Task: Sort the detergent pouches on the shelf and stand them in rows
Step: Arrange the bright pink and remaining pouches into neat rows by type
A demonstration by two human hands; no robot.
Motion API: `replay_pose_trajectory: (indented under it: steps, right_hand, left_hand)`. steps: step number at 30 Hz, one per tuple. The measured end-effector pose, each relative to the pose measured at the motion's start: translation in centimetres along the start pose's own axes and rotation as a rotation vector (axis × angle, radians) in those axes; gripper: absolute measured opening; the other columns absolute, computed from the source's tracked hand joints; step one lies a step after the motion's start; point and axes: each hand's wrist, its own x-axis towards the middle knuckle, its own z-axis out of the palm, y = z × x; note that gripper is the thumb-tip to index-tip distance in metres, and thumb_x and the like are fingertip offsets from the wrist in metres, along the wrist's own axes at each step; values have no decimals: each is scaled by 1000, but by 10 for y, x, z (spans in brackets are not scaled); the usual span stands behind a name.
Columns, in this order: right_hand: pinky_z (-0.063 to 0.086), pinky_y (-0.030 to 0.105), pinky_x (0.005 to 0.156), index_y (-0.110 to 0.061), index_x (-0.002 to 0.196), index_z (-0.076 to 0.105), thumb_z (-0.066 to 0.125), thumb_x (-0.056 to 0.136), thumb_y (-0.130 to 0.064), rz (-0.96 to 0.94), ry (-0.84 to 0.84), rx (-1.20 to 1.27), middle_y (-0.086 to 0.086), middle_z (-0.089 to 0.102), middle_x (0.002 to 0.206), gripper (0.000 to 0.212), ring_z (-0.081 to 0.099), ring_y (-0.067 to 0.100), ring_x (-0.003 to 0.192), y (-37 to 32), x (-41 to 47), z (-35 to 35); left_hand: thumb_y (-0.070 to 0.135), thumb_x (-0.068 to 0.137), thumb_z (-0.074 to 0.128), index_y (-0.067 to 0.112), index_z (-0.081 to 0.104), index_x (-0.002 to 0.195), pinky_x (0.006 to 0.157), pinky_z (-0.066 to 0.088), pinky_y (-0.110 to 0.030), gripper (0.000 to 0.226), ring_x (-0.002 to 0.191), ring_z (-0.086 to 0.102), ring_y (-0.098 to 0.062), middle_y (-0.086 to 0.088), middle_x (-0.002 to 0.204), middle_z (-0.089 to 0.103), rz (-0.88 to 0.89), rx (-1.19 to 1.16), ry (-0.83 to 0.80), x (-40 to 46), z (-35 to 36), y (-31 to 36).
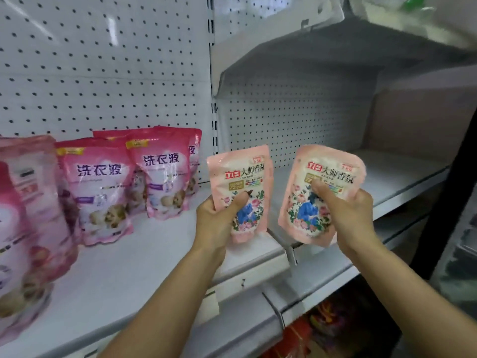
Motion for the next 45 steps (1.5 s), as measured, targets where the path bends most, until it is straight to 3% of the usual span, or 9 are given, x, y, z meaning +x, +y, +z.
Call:
replay_pose_trajectory:
  steps: [7, 12, 15, 20, 24, 28, 32, 36, 45]
  right_hand:
    - [57, 21, 53, -23, 83, 69, 75, 83, -16, -25, -85, -122, -5, 73, 80, 10, 73, 7, 64, 39, 56, 21]
    - [59, 30, 66, -18, 93, 69, 77, 79, -12, 30, -165, -207, 1, 73, 89, 17, 72, 13, 76, 61, 64, 14]
    - [56, 24, 60, -22, 90, 67, 76, 79, -11, 43, -228, -232, -1, 73, 89, 18, 71, 10, 76, 60, 67, 8]
    - [57, 28, 68, -14, 106, 62, 76, 79, -7, 29, -298, -297, 3, 71, 103, 31, 70, 17, 90, 60, 65, -5]
    - [48, 39, 99, -20, 131, 47, 71, 85, -18, -202, -153, -318, -2, 56, 130, 52, 53, 14, 121, 55, 44, -20]
    - [46, 40, 100, -23, 129, 43, 61, 92, -9, -478, -54, -173, 3, 51, 133, 44, 50, 12, 120, 37, 6, -19]
    - [48, 23, 91, -28, 122, 44, 61, 89, 2, -593, -250, -35, 3, 51, 126, 48, 54, 13, 108, 29, -41, 5]
    - [44, 8, 83, -23, 117, 53, 59, 88, -11, -574, -550, -75, -7, 57, 114, 32, 56, 7, 98, 35, -80, 36]
    - [46, 20, 82, -28, 117, 56, 61, 93, -15, -371, -925, -275, -18, 57, 116, 28, 54, -2, 106, 59, -120, 134]
  left_hand:
    - [1, 82, 74, 9, 72, 104, 53, 56, -24, 23, 79, 76, -20, -6, 95, 78, -69, 138, 2, 10, 2, -20]
    - [-1, 80, 76, 9, 70, 109, 73, 62, -34, 31, 88, 76, -23, -6, 101, 78, -48, 234, 11, 6, 3, -18]
    - [0, 80, 76, 9, 69, 112, 80, 61, -39, 33, 92, 75, -24, -6, 105, 77, -49, 254, 50, 2, 6, -19]
    - [1, 78, 78, 10, 60, 112, 67, 59, -23, 40, 82, 75, -8, -6, 108, 75, -10, 297, 151, -7, 16, -15]
    - [15, 75, 84, 20, 47, 126, 73, 49, -11, 63, 100, 61, -2, 4, 117, 61, 112, 499, 292, -30, 14, -9]
    - [30, 78, 81, 26, 41, 137, 92, 42, -17, 71, 116, 51, -6, 10, 127, 52, 203, 662, 401, -75, -1, -5]
    - [27, 83, 77, 30, 43, 135, 101, 42, -24, 62, 117, 51, -3, 11, 127, 53, 258, 720, 514, -120, -27, 3]
    - [23, 84, 76, 27, 47, 131, 102, 45, -28, 56, 116, 53, -4, 10, 124, 56, 308, 735, 651, -149, -65, 24]
    - [27, 78, 81, 23, 38, 136, 107, 42, -36, 72, 124, 46, -17, 2, 132, 42, 404, 710, 1026, -167, -179, 68]
